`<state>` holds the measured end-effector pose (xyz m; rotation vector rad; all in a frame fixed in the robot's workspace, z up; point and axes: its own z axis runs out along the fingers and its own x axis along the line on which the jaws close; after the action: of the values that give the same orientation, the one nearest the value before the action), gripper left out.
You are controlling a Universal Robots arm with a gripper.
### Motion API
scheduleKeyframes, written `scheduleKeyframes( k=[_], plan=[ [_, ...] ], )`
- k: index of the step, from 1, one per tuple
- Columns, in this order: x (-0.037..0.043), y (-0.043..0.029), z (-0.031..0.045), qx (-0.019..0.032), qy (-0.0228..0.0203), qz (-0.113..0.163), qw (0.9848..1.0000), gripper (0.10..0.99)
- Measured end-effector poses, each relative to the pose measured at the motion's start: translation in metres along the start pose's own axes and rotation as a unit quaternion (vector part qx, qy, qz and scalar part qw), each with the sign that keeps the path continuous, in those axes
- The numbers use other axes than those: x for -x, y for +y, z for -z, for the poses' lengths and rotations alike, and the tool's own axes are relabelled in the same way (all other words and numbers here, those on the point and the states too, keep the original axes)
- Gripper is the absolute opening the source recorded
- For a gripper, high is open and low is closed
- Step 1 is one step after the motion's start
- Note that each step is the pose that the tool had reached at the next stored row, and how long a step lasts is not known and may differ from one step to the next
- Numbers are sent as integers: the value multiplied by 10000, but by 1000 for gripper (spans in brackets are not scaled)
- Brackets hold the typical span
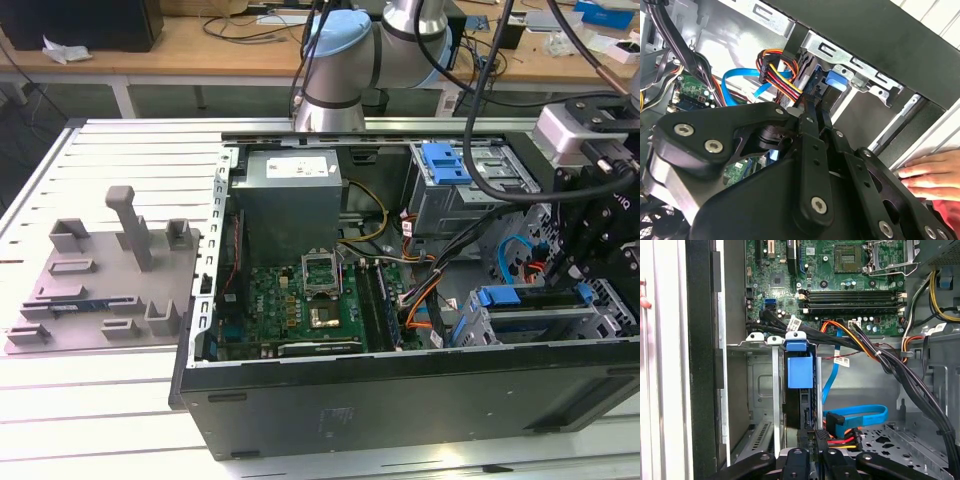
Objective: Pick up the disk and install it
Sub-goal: 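Insert the first disk wire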
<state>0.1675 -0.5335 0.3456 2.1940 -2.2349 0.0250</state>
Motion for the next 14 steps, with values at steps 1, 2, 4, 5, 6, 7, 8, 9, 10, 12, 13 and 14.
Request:
scheduleKeyframes(
  k=[1, 2, 4, 5, 6, 7, 8, 9, 10, 12, 13, 14],
  plan=[
    [0, 0, -3, 0, 0, 0, 10000, 169],
    [0, 0, -5, 0, 0, 0, 10000, 169],
    [0, -1, -11, 1, 0, 0, 10000, 169],
    [0, -1, -13, 1, 0, 0, 10000, 169],
    [0, -2, -16, 1, 0, 0, 10000, 169],
    [0, -2, -19, 1, 0, 0, 10000, 169],
    [0, -3, -22, 1, 0, 0, 10000, 169],
    [0, -4, -24, 1, 0, 0, 10000, 169],
    [0, -5, -27, 2, 1, 0, 10000, 169],
    [-1, -9, -41, 4, -1, 0, 10000, 169],
    [-2, -10, -50, 6, 0, 0, 10000, 169],
    [-2, -11, -58, 7, -1, 0, 10000, 169]
  ],
)
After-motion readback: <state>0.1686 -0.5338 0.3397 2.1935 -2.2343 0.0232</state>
